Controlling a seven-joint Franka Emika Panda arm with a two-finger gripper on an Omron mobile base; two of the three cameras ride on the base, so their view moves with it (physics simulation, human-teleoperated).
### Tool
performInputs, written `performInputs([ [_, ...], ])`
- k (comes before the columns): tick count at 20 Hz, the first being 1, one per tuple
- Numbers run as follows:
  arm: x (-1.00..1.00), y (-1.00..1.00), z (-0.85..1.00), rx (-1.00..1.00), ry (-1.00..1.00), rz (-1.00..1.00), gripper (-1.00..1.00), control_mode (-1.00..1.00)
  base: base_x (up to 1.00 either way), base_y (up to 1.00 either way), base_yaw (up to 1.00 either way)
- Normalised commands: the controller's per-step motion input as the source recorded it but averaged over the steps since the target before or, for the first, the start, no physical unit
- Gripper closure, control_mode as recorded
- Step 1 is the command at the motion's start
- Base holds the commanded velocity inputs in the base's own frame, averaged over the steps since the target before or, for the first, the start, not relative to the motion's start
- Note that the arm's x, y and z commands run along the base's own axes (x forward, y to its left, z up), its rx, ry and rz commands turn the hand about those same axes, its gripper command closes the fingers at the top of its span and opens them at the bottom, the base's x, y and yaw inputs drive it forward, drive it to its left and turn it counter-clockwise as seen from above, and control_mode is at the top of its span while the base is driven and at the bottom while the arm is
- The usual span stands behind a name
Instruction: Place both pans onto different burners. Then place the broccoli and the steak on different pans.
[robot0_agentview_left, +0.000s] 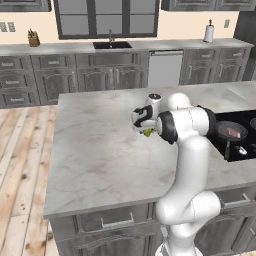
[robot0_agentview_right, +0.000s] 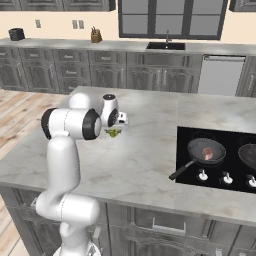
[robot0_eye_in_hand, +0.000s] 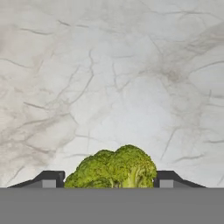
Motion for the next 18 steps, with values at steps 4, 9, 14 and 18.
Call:
performInputs([
  [4,-0.42,-0.05,0.78,0.00,0.00,0.00,1.00,-1.00,0.00,0.00,0.00],
  [9,-0.85,-0.23,0.64,0.00,0.00,-0.07,1.00,-1.00,0.00,0.00,0.00],
  [14,-0.84,-0.19,0.69,0.00,0.01,-0.11,1.00,-1.00,0.00,0.00,0.00],
  [18,-0.50,-0.22,0.42,0.00,0.00,-0.18,1.00,-1.00,0.00,0.00,0.00],
])
